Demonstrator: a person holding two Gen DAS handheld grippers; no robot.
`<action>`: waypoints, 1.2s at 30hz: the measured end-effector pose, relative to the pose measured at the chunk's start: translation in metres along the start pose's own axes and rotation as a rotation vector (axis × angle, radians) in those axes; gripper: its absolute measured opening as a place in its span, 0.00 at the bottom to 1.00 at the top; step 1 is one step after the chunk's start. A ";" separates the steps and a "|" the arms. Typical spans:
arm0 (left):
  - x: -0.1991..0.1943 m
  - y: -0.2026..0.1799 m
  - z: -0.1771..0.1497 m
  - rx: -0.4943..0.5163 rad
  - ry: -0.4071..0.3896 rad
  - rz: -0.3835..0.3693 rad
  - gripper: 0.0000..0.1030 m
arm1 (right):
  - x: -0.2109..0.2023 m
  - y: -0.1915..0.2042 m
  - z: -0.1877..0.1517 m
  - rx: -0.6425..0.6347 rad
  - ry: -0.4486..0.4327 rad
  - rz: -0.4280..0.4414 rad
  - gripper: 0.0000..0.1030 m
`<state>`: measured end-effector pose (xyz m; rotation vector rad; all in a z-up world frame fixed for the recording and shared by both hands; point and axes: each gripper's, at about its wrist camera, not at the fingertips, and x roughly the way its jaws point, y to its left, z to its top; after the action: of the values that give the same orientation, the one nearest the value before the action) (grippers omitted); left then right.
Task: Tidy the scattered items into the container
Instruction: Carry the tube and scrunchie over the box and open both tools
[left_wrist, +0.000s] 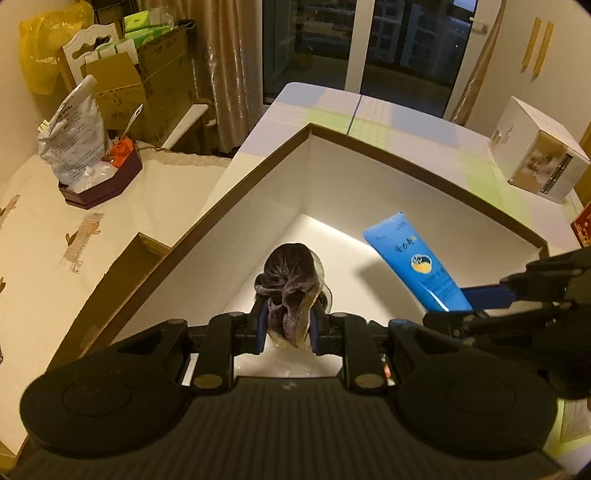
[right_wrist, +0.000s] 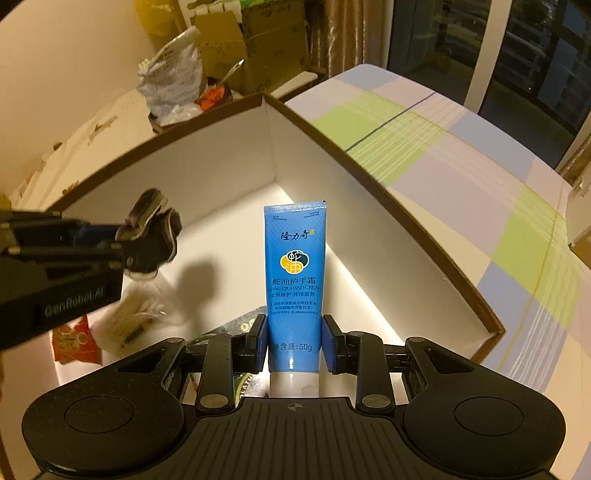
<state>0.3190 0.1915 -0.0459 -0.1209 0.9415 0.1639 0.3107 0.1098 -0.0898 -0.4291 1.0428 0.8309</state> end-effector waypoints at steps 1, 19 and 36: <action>0.002 0.000 0.001 -0.001 0.002 -0.007 0.18 | 0.001 0.002 0.000 -0.006 0.004 -0.003 0.32; 0.018 -0.012 0.006 0.073 -0.037 0.055 0.69 | 0.006 0.010 0.005 -0.076 0.012 -0.046 0.77; 0.006 -0.008 0.006 0.080 0.000 0.057 0.80 | -0.019 0.011 0.004 -0.078 -0.044 -0.055 0.84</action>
<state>0.3283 0.1850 -0.0471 -0.0203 0.9508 0.1789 0.3000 0.1124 -0.0706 -0.5018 0.9555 0.8303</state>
